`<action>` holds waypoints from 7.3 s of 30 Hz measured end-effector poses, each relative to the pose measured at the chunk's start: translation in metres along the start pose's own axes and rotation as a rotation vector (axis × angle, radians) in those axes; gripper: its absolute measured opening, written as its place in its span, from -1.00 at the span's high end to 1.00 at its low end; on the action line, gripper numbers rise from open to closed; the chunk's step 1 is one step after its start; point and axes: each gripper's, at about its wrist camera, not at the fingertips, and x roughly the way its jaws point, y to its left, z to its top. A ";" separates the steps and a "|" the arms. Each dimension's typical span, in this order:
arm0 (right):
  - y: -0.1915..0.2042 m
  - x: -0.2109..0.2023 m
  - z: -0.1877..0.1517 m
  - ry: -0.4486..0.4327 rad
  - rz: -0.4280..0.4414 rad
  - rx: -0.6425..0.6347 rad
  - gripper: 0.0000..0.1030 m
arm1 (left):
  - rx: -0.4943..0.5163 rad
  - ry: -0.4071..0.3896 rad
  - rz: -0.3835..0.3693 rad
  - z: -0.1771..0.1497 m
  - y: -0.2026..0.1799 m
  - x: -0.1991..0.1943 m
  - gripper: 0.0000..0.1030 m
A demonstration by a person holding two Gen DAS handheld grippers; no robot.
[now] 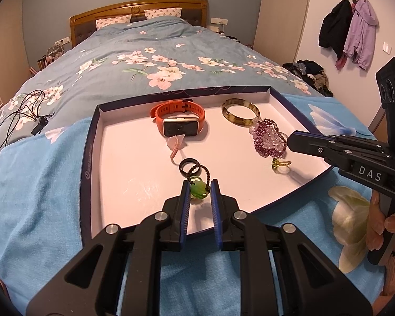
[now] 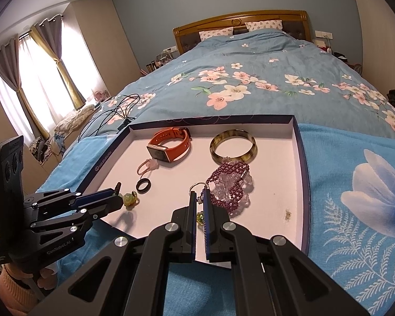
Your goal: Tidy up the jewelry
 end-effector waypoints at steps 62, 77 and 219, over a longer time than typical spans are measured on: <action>0.009 -0.014 -0.012 -0.059 -0.112 -0.033 -0.11 | -0.047 -0.175 0.068 -0.009 0.002 -0.052 -0.70; 0.043 -0.080 -0.038 -0.315 -0.245 -0.166 -0.86 | -0.047 -0.386 0.227 -0.043 -0.016 -0.124 -0.89; 0.068 -0.129 -0.086 -0.464 -0.296 -0.146 -0.87 | -0.085 -0.576 0.355 -0.101 -0.045 -0.203 -0.89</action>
